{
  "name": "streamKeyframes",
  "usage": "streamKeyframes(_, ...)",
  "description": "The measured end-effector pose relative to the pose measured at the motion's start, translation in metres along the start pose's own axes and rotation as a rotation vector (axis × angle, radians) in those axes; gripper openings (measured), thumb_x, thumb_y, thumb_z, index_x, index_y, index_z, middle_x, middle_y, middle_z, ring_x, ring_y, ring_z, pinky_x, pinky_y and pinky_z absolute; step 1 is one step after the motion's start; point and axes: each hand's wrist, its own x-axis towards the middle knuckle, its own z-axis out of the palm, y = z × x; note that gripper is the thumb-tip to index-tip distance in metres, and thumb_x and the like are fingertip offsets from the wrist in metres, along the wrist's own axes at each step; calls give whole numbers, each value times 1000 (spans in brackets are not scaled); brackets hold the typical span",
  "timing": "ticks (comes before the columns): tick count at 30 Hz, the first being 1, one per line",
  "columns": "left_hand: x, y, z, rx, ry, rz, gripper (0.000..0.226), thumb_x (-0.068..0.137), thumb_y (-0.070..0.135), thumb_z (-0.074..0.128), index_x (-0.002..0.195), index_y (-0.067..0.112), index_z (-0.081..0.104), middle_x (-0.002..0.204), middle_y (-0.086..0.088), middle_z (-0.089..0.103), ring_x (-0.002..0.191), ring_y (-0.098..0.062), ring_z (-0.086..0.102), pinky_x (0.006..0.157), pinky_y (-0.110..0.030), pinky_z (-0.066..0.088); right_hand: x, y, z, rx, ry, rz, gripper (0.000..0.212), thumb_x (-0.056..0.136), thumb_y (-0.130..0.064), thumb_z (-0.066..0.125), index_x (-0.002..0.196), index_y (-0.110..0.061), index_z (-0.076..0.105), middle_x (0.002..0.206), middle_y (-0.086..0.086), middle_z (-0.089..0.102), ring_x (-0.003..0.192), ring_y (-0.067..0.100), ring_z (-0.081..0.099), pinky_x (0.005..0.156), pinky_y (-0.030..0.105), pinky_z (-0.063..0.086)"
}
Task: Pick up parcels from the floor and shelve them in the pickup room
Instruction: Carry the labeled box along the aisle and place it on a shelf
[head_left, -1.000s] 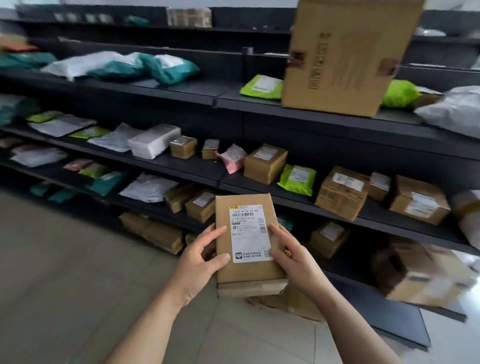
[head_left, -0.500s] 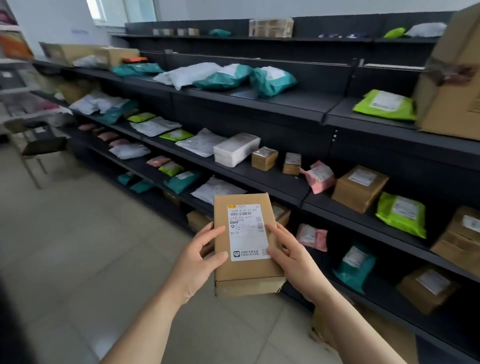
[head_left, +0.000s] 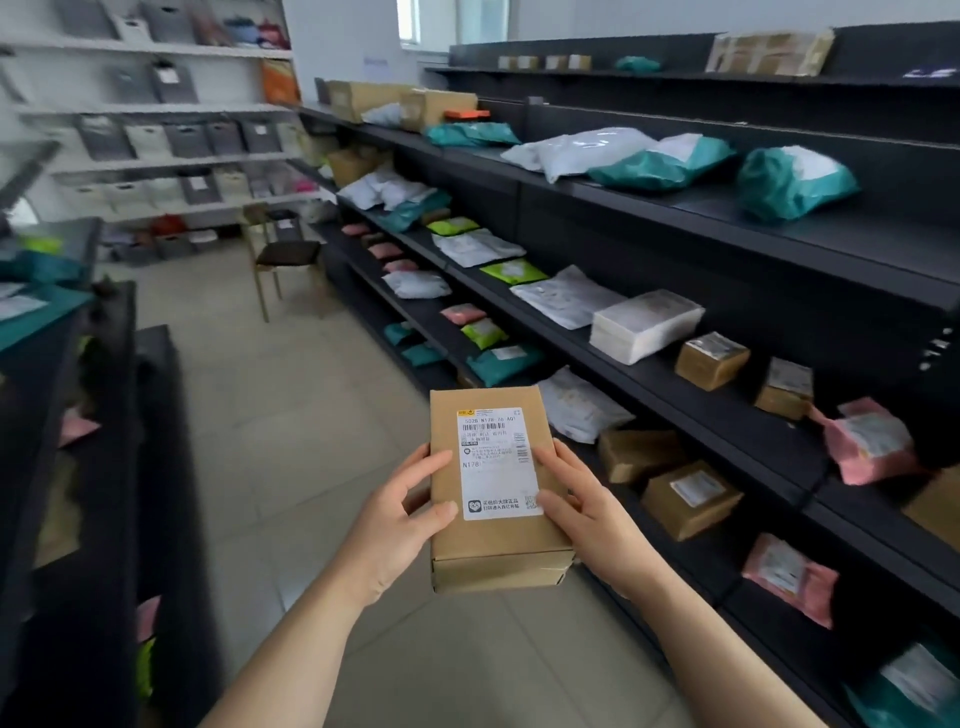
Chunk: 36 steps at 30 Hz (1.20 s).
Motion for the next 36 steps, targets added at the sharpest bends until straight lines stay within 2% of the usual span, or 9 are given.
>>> streamKeyframes(2,11,-2,-11,-6,36,-7,53,85,3,64,115,48,59,149,26,30,126,-6,50,105,-36,43,23,1,5,-12,-27,-25,53,95,-18,49,128,-58,37,134,-51,17,121,-31,21,106,19,29)
streamKeyframes(5,33,-4,-23,-29,105,-8,54,85,1,63,113,47,59,148,25,31,126,-7,51,105,-35,44,62,5,11,-24,-93,-52,52,95,-20,49,134,-52,38,148,-30,14,130,-26,8,110,20,23)
streamKeyframes(9,68,-2,-32,-17,168,-9,53,86,1,63,121,41,57,150,23,29,129,-10,48,106,-37,43,111,4,7,32,-149,-78,52,95,-18,49,130,-56,39,145,-30,15,139,-12,11,114,23,23)
streamKeyframes(13,113,12,-39,-40,227,-15,53,87,-1,61,127,32,54,147,23,28,123,-12,54,94,-27,50,172,0,-4,-1,-212,-114,52,96,-18,48,135,-50,36,152,-24,13,127,-26,12,102,8,26)
streamKeyframes(16,147,19,-42,-52,271,0,52,88,-2,60,129,29,53,148,20,29,121,-15,55,81,-19,54,217,-1,-12,12,-256,-135,52,96,-16,48,136,-47,37,154,-21,14,140,-9,12,114,26,25)
streamKeyframes(19,179,21,-47,-83,313,-2,51,88,-1,59,130,27,52,149,17,29,118,-13,56,74,-17,55,260,-2,-17,-5,-299,-159,51,97,-15,46,137,-46,37,152,-22,15,139,-11,9,111,19,21)
streamKeyframes(24,223,14,-63,-84,384,-7,54,88,1,60,135,26,50,151,17,29,118,-13,56,77,-21,56,324,4,-10,-28,-364,-185,52,96,-13,45,141,-38,37,154,-20,13,124,-30,13,99,3,23)
streamKeyframes(30,262,4,-98,-81,465,-51,54,88,3,62,133,31,51,149,20,30,122,-15,52,89,-30,55,389,5,19,-21,-430,-159,53,96,-14,45,141,-40,36,156,-18,13,134,-12,16,109,21,24)
streamKeyframes(36,311,-4,-161,-68,503,-61,52,88,3,61,130,33,51,148,19,32,120,-14,54,88,-31,55,460,-6,67,13,-461,-154,52,96,-13,45,141,-38,38,155,-20,14,133,-12,18,107,19,25)
